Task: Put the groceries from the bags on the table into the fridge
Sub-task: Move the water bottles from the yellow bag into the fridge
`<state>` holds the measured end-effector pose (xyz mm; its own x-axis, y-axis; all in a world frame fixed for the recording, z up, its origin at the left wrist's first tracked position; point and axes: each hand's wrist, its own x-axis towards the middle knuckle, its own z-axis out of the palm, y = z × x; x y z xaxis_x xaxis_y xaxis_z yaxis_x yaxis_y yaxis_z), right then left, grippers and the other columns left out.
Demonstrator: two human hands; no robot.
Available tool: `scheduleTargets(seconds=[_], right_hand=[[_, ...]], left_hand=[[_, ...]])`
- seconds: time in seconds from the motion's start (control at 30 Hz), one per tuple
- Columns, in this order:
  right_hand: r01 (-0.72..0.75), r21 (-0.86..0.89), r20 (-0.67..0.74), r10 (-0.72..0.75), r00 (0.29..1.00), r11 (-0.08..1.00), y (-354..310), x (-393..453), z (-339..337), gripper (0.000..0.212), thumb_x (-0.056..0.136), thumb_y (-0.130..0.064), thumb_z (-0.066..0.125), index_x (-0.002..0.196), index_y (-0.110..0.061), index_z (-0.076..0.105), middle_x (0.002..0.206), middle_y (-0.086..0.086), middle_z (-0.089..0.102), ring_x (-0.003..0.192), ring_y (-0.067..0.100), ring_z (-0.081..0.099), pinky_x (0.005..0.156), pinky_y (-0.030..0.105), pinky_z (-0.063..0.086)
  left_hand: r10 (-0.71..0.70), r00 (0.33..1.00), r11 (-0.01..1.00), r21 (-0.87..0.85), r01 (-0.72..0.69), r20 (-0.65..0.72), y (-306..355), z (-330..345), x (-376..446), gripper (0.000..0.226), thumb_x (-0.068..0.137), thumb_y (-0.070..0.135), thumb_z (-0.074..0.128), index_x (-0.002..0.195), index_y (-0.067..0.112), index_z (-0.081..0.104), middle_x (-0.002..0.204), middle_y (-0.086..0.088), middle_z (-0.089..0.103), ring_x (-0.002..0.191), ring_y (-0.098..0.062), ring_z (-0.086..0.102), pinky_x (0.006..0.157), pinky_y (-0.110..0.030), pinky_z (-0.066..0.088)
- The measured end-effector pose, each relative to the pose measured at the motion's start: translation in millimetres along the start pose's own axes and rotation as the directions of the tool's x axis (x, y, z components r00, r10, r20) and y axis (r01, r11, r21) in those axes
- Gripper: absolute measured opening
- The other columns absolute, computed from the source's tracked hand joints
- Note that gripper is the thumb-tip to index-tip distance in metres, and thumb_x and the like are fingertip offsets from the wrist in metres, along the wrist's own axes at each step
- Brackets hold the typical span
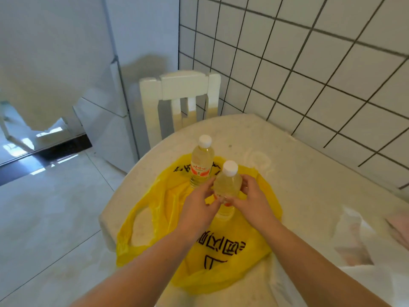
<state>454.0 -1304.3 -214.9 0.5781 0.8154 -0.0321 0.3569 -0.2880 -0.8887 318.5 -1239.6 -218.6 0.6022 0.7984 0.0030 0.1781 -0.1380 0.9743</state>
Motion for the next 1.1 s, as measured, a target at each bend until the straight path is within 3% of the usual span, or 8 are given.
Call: scheduleTargets(seconds=[0.27, 0.4, 0.5, 0.67, 0.8, 0.87, 0.97, 1.1], right_hand=[[-0.062, 0.144, -0.040, 0.068, 0.997, 0.988, 12.0, 28.7, 11.9, 0.062, 0.072, -0.006, 0.077, 0.117, -0.027, 0.040, 0.108, -0.022, 0.051, 0.106, 0.003, 0.053, 0.082, 0.012, 0.043], [-0.102, 0.128, 0.001, 0.102, 0.995, 0.987, 9.8, 37.3, 7.6, 0.066, 0.070, -0.009, 0.079, 0.121, -0.025, 0.040, 0.110, -0.020, 0.051, 0.110, 0.005, 0.052, 0.096, 0.025, 0.042], [-0.124, 0.065, 0.049, 0.121, 0.991, 0.990, 4.7, 44.8, 8.5, 0.074, 0.071, -0.009, 0.078, 0.132, -0.021, 0.038, 0.113, -0.015, 0.051, 0.115, 0.007, 0.051, 0.098, 0.027, 0.041], [-0.105, -0.041, 0.038, 0.107, 0.994, 0.994, -5.4, 53.3, 13.9, 0.079, 0.068, -0.025, 0.081, 0.135, -0.026, 0.038, 0.122, -0.010, 0.053, 0.113, 0.009, 0.051, 0.097, 0.032, 0.043], [-0.084, -0.123, -0.005, 0.084, 0.996, 0.989, -7.4, 60.4, 13.6, 0.082, 0.066, -0.029, 0.082, 0.136, -0.023, 0.040, 0.133, -0.003, 0.051, 0.122, 0.013, 0.047, 0.103, 0.038, 0.040], [-0.079, -0.112, -0.006, 0.079, 0.997, 0.991, -9.8, 60.5, 12.0, 0.080, 0.068, -0.027, 0.081, 0.135, -0.023, 0.040, 0.131, -0.005, 0.052, 0.120, 0.013, 0.049, 0.101, 0.036, 0.041], [-0.092, -0.086, -0.016, 0.091, 0.996, 0.992, -11.6, 60.1, 10.6, 0.076, 0.069, -0.026, 0.081, 0.133, -0.026, 0.040, 0.120, -0.012, 0.053, 0.113, 0.009, 0.052, 0.096, 0.031, 0.044], [-0.118, -0.038, -0.047, 0.116, 0.992, 0.992, -11.8, 57.1, 10.0, 0.074, 0.067, -0.024, 0.082, 0.130, -0.028, 0.043, 0.108, -0.020, 0.055, 0.106, 0.004, 0.055, 0.088, 0.023, 0.045]], left_hand=[[0.002, 0.998, 1.000, 0.017, -0.003, 0.065, -11.2, -6.9, 33.0, 0.055, 0.081, 0.019, 0.072, 0.116, 0.053, 0.044, 0.113, 0.032, 0.052, 0.102, 0.007, 0.054, 0.089, -0.023, 0.047], [-0.033, 0.995, 0.998, 0.051, 0.038, -0.097, -27.4, -38.0, 46.1, 0.034, 0.083, 0.018, 0.070, 0.111, 0.032, 0.057, 0.101, 0.020, 0.061, 0.094, 0.005, 0.059, 0.075, -0.012, 0.048], [-0.141, 0.975, 0.986, 0.064, 0.153, -0.171, -43.2, -60.9, 61.8, 0.041, 0.079, 0.024, 0.073, 0.116, 0.021, 0.055, 0.108, 0.008, 0.060, 0.097, -0.009, 0.060, 0.081, -0.025, 0.049], [-0.122, 0.991, 0.988, 0.099, 0.117, 0.050, -46.3, -70.2, 93.1, 0.078, 0.074, 0.025, 0.079, 0.138, 0.029, 0.034, 0.126, 0.014, 0.044, 0.112, -0.004, 0.047, 0.094, -0.029, 0.042], [0.018, 0.972, 0.993, 0.110, -0.045, 0.234, -30.2, -68.5, 123.0, 0.078, 0.069, 0.027, 0.082, 0.130, 0.041, 0.036, 0.124, 0.029, 0.047, 0.109, 0.016, 0.046, 0.093, -0.018, 0.040], [0.041, 0.954, 0.988, 0.131, -0.084, 0.298, -28.7, -66.2, 133.4, 0.077, 0.069, 0.030, 0.082, 0.133, 0.036, 0.038, 0.127, 0.022, 0.051, 0.114, 0.007, 0.048, 0.096, -0.024, 0.043], [0.049, 0.947, 0.986, 0.137, -0.098, 0.319, -32.2, -62.1, 140.9, 0.082, 0.069, 0.029, 0.082, 0.138, 0.029, 0.037, 0.130, 0.012, 0.053, 0.117, -0.007, 0.051, 0.096, -0.032, 0.046], [0.041, 0.979, 0.989, 0.128, -0.068, 0.200, -31.1, -60.8, 133.3, 0.073, 0.068, 0.026, 0.082, 0.129, 0.034, 0.042, 0.114, 0.019, 0.056, 0.107, -0.007, 0.055, 0.085, -0.021, 0.045]])
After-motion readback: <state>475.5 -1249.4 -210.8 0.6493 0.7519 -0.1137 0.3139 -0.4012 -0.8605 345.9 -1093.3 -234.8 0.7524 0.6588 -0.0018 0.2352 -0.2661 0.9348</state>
